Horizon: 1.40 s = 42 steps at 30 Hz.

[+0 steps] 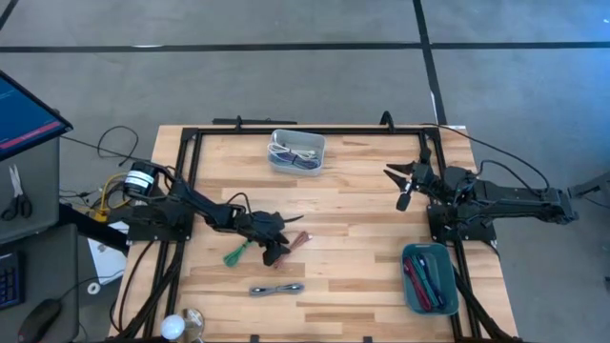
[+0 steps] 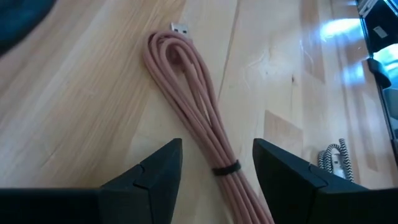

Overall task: Pick & Place USB Port
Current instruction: Put the pink charger cable into the gray bin

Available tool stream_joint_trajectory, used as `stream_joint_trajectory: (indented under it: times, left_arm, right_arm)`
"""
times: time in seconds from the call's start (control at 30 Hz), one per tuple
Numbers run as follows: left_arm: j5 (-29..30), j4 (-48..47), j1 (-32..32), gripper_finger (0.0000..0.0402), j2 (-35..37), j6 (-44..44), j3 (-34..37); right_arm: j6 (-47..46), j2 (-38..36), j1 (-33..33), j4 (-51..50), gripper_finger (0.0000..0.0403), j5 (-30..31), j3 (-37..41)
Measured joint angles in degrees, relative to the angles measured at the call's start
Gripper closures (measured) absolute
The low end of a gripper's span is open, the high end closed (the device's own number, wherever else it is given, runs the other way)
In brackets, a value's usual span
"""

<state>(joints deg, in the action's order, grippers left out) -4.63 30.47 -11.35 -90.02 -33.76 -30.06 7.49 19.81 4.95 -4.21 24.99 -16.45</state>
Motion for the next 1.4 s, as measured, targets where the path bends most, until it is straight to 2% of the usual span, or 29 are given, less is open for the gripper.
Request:
stream_joint_trajectory:
  times: [0.27,0.47,0.7,1.0,1.23,1.4]
  left_arm:
    - [0.04,0.05,0.00,0.0212,-0.04,-1.68,0.00]
    - [2.06,0.01,-0.04,0.0236,-0.11,-1.72,0.02]
    - [2.98,0.13,0.00,0.0303,-0.82,-1.71,0.01]
    - [3.58,4.90,-0.01,0.0392,-5.15,-0.52,-0.24]
    - [2.96,4.85,0.11,0.0396,-2.08,2.61,0.19]
    - [3.91,5.34,0.15,0.0398,1.59,8.29,0.21]
  right_arm:
    - [0.00,0.00,0.02,0.00,0.0328,-0.02,-0.02]
    - [0.00,0.00,0.02,0.00,0.0328,-0.02,-0.02]
    - [0.00,0.00,0.02,-0.01,0.0328,-0.02,-0.04]
    - [0.00,0.00,0.04,-0.02,0.0328,0.02,-0.04]
    - [0.00,0.00,0.04,-0.04,0.0328,0.15,-0.04]
    - [0.01,0.00,0.04,-0.04,0.0328,0.18,-0.04]
